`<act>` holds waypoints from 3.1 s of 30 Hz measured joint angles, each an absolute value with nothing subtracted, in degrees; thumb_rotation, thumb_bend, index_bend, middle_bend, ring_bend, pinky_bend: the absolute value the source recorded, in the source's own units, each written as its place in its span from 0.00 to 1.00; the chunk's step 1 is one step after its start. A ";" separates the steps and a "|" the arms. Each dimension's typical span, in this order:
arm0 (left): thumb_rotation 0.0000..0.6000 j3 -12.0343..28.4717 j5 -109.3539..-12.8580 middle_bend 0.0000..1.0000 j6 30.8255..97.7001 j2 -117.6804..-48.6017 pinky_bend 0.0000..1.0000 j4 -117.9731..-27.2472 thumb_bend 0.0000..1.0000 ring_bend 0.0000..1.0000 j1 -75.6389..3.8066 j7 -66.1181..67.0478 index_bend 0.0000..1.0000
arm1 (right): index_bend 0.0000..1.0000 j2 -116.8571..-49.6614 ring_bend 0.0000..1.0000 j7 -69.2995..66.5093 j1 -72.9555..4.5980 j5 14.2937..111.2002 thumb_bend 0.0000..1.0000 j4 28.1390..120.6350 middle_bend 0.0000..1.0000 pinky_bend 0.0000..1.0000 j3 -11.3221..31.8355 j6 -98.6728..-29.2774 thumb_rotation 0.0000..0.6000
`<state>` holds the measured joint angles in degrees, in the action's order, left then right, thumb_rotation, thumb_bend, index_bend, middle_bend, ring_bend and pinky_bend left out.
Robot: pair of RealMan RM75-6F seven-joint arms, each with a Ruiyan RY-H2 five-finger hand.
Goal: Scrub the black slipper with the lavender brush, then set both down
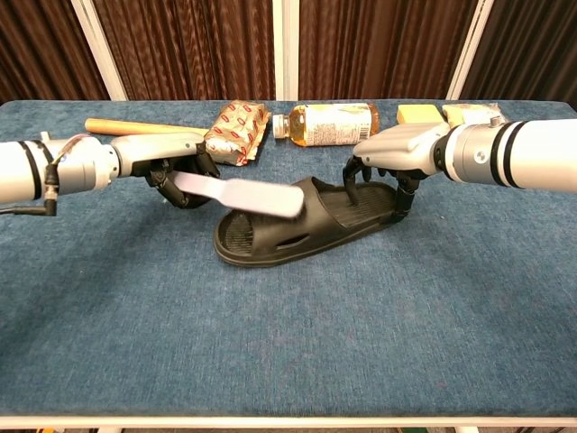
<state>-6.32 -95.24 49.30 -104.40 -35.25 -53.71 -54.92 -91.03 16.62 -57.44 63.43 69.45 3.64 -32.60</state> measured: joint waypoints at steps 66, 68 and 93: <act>0.40 -2.61 -86.18 0.11 48.06 -93.07 0.21 -52.87 0.28 0.03 -46.04 -25.14 0.13 | 0.00 -61.55 0.00 6.60 -45.48 65.94 0.00 93.73 0.00 0.00 6.80 -46.76 1.00; 0.38 -2.40 -85.42 0.08 47.91 -92.30 0.19 -54.31 0.23 0.02 -45.60 -21.65 0.12 | 0.00 -59.54 0.00 4.72 -43.63 67.08 0.00 94.61 0.00 0.00 6.53 -48.00 1.00; 1.00 2.72 -73.04 0.22 69.47 -72.85 0.22 -81.68 0.10 0.09 -28.18 -0.56 0.21 | 0.15 -55.59 0.09 -6.77 -19.67 77.51 0.17 93.04 0.23 0.18 0.41 -73.19 1.00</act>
